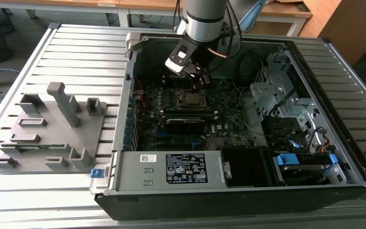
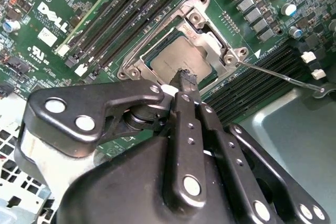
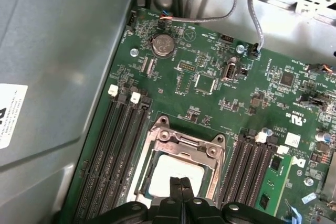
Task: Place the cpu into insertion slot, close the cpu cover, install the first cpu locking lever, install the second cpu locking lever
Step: 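Close the cpu cover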
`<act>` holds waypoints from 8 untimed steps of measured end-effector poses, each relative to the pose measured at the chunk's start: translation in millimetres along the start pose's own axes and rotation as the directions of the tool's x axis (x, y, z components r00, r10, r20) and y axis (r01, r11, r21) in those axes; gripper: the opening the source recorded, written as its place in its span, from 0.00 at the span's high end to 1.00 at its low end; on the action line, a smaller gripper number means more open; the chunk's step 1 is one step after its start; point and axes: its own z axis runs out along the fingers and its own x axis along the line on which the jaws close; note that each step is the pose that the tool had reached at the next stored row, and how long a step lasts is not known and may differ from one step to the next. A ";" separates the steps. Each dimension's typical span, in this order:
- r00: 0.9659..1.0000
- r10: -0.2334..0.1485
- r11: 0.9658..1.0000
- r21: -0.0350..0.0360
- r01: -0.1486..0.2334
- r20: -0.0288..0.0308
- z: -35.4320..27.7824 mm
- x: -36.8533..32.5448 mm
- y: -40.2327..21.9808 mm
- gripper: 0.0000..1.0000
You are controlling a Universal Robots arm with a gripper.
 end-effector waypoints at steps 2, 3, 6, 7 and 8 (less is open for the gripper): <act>1.000 -0.010 1.000 0.000 0.010 0.000 0.0 0.0 0.0 0.90; 1.000 -0.015 1.000 0.000 0.015 0.000 0.0 0.0 0.0 0.90; 1.000 -0.029 1.000 0.000 0.029 -0.001 0.0 0.0 0.0 0.90; 0.999 -0.033 0.999 0.000 0.033 -0.001 0.0 0.0 0.0 0.90; 0.999 -0.037 0.999 0.000 0.037 -0.001 0.0 0.0 0.0 0.90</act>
